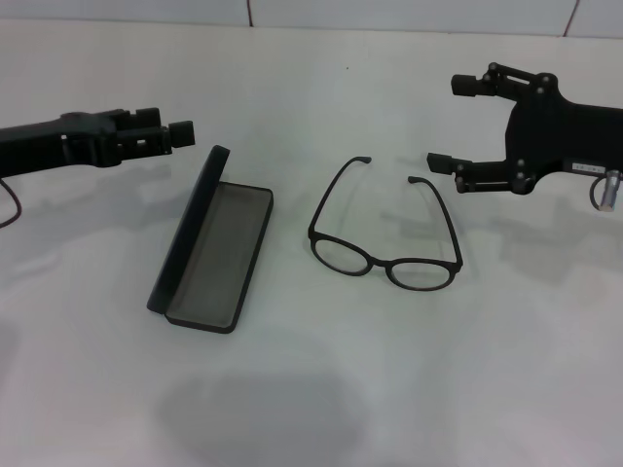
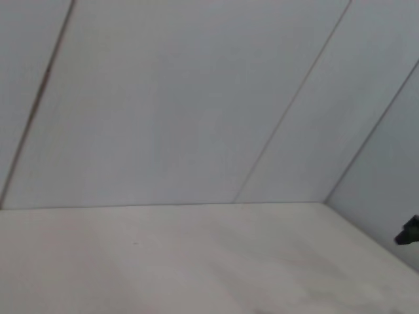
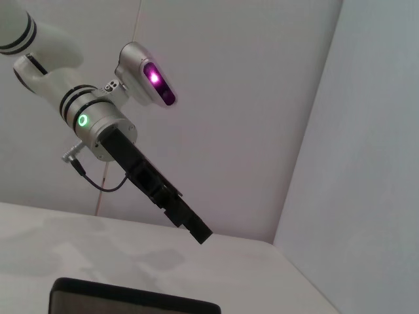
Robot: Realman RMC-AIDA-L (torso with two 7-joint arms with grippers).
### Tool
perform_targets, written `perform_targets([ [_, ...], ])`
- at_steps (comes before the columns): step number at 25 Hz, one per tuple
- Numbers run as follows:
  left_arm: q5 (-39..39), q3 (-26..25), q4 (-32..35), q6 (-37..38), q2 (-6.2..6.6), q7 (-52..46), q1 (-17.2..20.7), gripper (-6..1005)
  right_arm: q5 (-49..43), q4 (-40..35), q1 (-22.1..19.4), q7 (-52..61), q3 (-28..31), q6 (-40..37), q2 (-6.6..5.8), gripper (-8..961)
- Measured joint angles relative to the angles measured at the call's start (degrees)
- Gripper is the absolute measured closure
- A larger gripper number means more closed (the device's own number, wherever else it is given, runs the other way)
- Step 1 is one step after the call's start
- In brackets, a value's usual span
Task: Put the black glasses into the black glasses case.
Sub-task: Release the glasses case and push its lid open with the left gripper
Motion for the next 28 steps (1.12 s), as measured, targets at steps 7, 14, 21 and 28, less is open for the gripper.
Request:
perform_targets([
  [7, 0.56, 0.02, -4.25, -1.87, -2.36, -0.67, -2.63, 166, -0.10, 0.00, 0.67, -0.25, -0.19, 1.40, 0.32, 84],
  [14, 4.63, 0.09, -10.16, 0.50, -2.41, -3.74, -4.95, 240, -0.11, -0.05, 0.43, -0.52, -0.08, 1.45, 0.56, 84],
  [21, 7.79, 0.09, -10.73, 1.56, -2.64, -4.65, -4.75, 238, -0.10, -0.09, 0.36, -0.59, 0.14, 1.45, 0.68, 83],
  [28, 10.87, 0.09, -10.55, 0.05, -3.37, -4.27, -5.62, 239, -0.09, 0.01, 1.00, -1.53, -0.21, 2.48, 0.89, 83],
])
